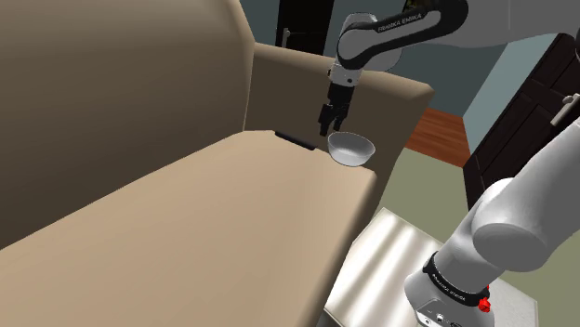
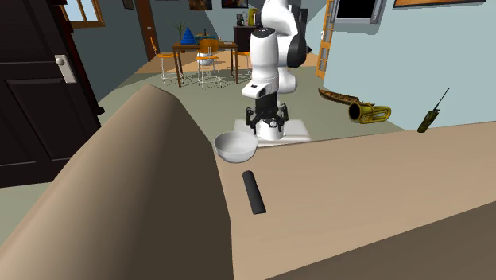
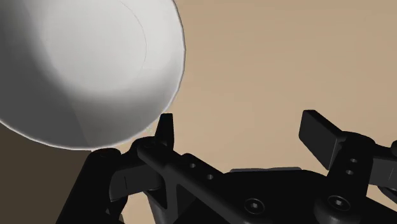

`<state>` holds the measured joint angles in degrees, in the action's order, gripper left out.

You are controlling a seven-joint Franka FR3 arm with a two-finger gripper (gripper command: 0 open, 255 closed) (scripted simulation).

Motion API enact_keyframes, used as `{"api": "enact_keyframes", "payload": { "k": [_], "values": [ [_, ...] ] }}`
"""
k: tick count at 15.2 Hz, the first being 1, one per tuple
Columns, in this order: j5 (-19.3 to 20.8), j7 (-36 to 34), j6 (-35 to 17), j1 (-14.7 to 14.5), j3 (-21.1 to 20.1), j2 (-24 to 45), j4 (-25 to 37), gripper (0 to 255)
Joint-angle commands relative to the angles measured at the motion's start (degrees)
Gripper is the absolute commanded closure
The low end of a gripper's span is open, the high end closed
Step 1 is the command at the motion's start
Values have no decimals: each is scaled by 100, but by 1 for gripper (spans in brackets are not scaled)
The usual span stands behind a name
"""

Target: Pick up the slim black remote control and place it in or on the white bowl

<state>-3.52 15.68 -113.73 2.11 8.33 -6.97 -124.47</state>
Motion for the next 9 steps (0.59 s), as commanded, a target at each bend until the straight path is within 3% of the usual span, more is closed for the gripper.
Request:
{"api": "enact_keyframes", "payload": {
  "k": [1, 9],
  "values": [
    [-46, 167, -167, 20, 51, 446, 297, 0],
    [-306, 723, -450, 174, 112, 2210, 1843, 0]
  ]
}}
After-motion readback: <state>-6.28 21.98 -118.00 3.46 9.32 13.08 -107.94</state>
